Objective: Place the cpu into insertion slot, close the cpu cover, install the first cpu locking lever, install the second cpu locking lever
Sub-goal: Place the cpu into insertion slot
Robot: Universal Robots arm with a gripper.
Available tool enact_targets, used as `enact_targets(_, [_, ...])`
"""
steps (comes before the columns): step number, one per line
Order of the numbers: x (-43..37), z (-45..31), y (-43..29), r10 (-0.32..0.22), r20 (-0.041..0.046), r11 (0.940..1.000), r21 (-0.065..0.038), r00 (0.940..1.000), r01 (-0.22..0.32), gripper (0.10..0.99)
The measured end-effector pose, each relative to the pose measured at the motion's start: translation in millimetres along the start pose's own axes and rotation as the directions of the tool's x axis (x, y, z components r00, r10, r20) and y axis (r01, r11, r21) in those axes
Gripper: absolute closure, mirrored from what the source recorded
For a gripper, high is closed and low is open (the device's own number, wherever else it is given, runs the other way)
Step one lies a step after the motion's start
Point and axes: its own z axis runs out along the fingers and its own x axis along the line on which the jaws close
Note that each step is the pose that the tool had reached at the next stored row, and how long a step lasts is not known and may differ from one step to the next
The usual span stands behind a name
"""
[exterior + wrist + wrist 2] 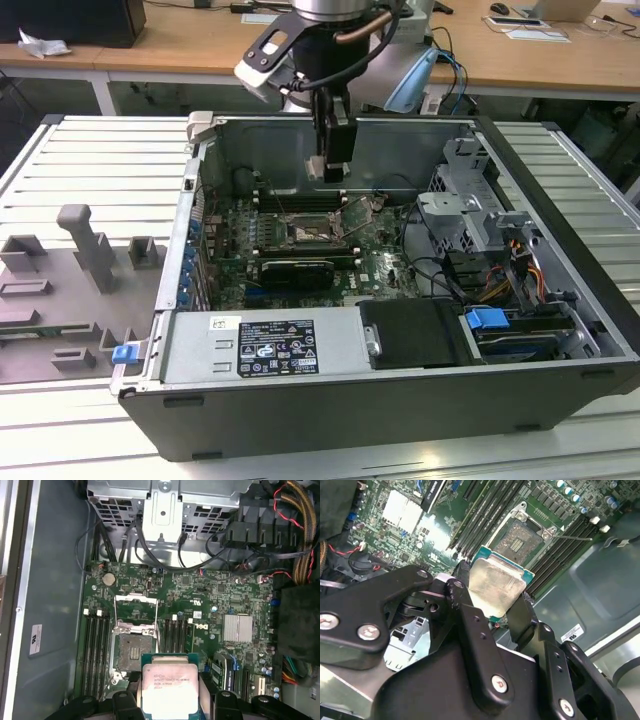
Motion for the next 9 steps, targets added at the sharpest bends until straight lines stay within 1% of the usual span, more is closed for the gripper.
enact_targets(2, [0.7, 5.2, -0.5, 0.010, 0.0004, 0.9999, 0.000, 0.9999, -0.010, 0.545])
enact_targets(3, [0.7, 7.0, -0.5, 0.025, 0.0015, 0.9997, 0.000, 0.9997, -0.025, 0.545])
enact_targets(6, [0.8, 11.7, -0.8, 0.075, 0.0057, 0.9972, 0.000, 0.9972, -0.075, 0.545])
enact_targets(8, [0.7, 13.6, -1.0, 0.093, 0.0077, 0.9957, 0.000, 0.9957, -0.093, 0.545])
enact_targets(9, [0.7, 14.6, -1.1, 0.097, 0.0101, 0.9953, 0.000, 0.9953, -0.097, 0.545])
